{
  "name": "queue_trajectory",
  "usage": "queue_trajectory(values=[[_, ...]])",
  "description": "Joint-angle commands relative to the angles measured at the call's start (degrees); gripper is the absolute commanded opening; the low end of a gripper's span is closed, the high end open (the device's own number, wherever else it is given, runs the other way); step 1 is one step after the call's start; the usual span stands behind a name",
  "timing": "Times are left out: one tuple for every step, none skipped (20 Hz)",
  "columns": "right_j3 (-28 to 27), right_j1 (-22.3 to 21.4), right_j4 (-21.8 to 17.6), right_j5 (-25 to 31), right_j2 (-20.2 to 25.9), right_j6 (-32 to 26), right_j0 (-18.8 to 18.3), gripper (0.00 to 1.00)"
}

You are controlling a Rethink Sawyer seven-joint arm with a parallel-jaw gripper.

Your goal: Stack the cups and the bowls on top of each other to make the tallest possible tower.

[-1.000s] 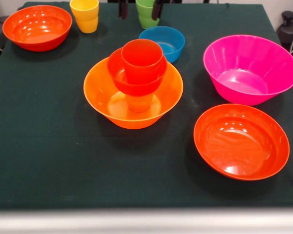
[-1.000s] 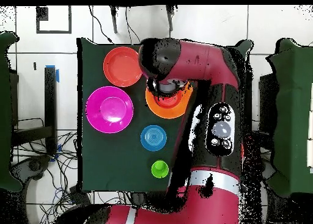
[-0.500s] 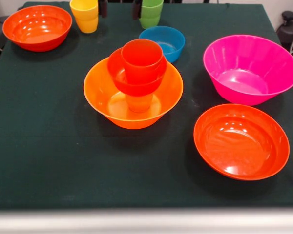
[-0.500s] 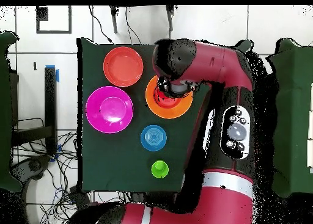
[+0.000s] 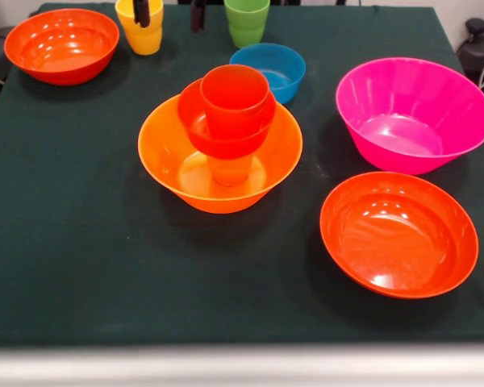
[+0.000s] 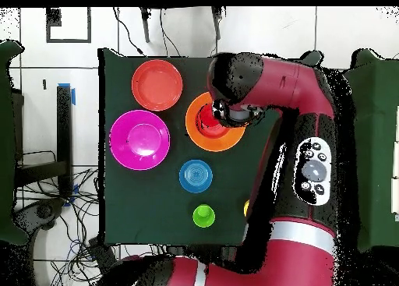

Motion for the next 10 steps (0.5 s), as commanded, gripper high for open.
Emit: queue_trajectory(values=[[3.46, 1.95, -5.23, -4.79, 4.97, -8.68, -1.7, 1.0], [3.48, 1.93, -5.41, -4.83, 5.13, -8.88, -1.9, 1.0], [3.35, 2.0, -5.71, -4.91, 5.33, -9.34, -2.18, 1.0], [3.34, 2.02, -5.91, -4.97, 5.49, -9.54, -2.39, 1.0], [3.31, 2.12, -6.25, -5.34, 5.67, -9.97, -2.72, 1.0], [3.25, 2.18, -6.5, -5.43, 5.81, -10.18, -2.9, 1.0], [3.38, 2.17, -6.75, -5.72, 6.02, -10.57, -3.2, 1.0], [3.35, 2.19, -6.99, -5.86, 6.16, -10.7, -3.35, 1.0], [3.23, 2.24, -7.31, -6.01, 6.29, -11.01, -3.59, 1.0], [3.23, 2.23, -7.52, -6.06, 6.44, -11.17, -3.74, 1.0]])
